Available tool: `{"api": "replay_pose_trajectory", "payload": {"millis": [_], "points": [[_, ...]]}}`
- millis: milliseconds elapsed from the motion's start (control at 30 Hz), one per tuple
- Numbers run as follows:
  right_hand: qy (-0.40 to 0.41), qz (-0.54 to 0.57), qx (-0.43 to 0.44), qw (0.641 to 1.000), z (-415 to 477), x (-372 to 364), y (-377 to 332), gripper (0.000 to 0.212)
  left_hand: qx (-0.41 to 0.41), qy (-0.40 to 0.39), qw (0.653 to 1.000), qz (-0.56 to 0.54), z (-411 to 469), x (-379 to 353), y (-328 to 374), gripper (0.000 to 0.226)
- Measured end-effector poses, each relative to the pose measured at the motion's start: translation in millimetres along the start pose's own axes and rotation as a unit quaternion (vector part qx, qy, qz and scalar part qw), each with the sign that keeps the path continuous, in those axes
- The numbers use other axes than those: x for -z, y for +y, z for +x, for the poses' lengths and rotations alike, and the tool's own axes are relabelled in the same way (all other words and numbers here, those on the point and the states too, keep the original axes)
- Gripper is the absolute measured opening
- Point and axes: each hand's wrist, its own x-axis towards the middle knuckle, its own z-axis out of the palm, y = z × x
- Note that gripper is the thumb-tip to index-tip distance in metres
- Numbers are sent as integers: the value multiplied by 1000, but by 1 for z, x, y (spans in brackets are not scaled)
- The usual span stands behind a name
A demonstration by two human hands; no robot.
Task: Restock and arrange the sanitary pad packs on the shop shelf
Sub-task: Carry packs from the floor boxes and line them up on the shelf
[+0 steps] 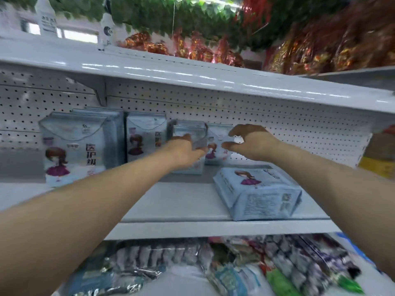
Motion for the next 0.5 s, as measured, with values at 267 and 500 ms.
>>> {"api": "replay_pose_trajectory", "payload": {"millis": [267,500], "points": [[-74,182,-188,962,-57,-34,85,63,141,-183,917,-327,-22,-68,48,75],[-72,369,-218,901,-69,-38,90,71,171,-183,858,-449,-23,-71,48,57]]}}
